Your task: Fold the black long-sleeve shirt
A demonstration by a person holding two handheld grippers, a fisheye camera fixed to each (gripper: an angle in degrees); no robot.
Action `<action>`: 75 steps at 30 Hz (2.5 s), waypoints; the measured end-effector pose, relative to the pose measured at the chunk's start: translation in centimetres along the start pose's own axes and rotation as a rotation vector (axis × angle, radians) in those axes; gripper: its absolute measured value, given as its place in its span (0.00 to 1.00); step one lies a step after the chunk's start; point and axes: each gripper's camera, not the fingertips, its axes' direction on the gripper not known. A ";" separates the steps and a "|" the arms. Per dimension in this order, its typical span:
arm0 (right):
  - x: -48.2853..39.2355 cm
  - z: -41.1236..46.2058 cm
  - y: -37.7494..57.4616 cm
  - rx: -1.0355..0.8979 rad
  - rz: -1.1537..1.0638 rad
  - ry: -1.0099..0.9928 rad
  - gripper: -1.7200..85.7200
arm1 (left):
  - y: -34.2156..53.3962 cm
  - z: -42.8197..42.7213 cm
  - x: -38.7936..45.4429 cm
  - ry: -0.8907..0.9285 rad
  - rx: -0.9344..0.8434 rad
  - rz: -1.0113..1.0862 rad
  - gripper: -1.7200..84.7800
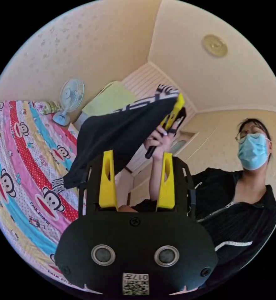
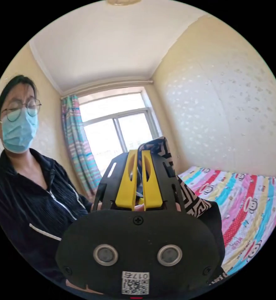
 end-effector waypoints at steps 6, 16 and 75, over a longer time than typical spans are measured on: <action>-1.9 1.6 -0.3 -0.061 -0.042 -0.232 0.07 | -1.0 3.8 2.1 -0.095 0.152 0.053 0.12; -2.8 -7.3 3.6 0.078 -0.157 -0.098 0.15 | -2.3 -1.2 2.5 0.389 0.142 0.390 0.09; -14.6 -9.3 -7.3 0.090 -0.305 0.029 0.04 | 9.8 10.4 21.5 -0.303 0.155 0.562 0.21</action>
